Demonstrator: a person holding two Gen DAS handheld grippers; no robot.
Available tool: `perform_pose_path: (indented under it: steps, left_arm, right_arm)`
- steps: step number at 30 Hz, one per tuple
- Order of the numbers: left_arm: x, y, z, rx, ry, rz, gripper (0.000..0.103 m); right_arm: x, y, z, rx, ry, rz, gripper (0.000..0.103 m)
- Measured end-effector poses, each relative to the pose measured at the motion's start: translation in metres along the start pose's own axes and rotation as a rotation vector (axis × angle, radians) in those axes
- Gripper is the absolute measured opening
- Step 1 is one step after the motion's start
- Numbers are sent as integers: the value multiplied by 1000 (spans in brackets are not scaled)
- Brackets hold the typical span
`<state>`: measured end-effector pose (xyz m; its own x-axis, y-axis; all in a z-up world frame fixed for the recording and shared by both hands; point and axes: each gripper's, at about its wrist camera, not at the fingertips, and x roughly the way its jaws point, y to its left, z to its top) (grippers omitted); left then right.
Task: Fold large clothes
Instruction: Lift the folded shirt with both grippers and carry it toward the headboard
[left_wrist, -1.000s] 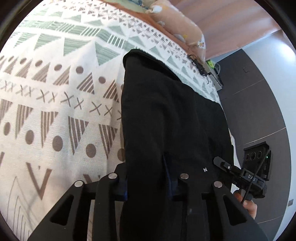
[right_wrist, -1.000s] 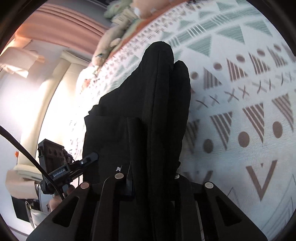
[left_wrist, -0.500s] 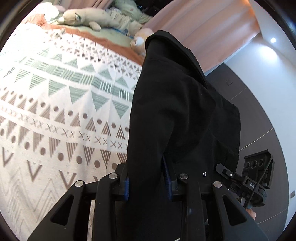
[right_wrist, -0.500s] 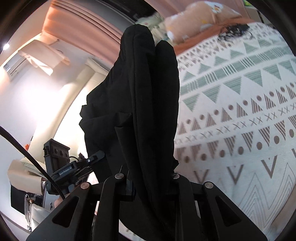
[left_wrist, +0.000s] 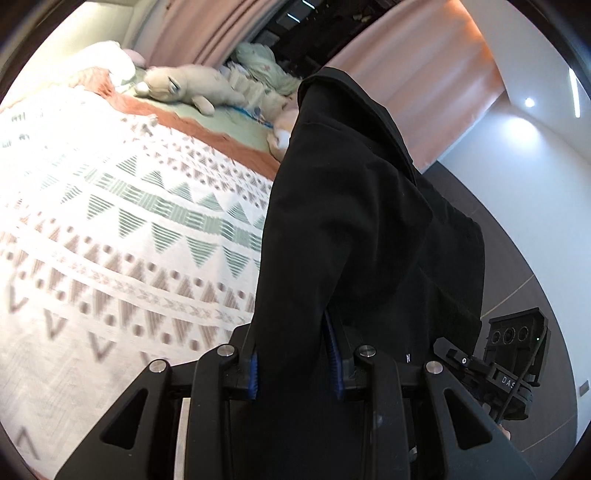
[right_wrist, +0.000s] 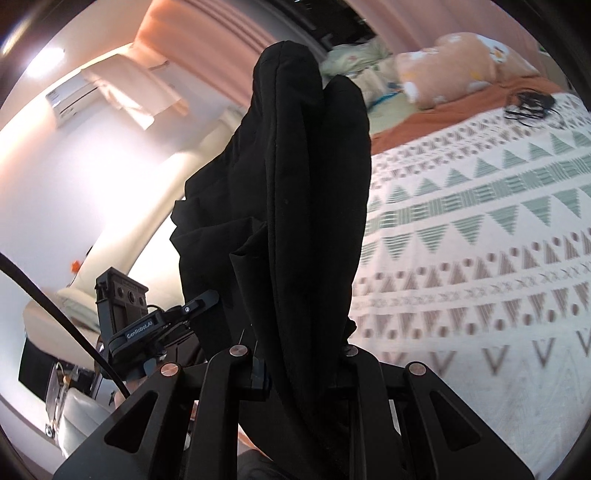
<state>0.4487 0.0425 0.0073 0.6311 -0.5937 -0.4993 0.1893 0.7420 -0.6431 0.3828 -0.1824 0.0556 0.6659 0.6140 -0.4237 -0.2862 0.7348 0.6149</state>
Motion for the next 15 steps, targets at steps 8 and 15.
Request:
perform_pose_path:
  steps: [8, 15]
  left_arm:
    - [-98, 65, 15, -28, -89, 60, 29]
    - [-180, 131, 16, -76, -159, 122, 29]
  right_arm:
    - [65, 72, -8, -69, 60, 89, 14]
    - [134, 134, -19, -128, 139, 164, 14]
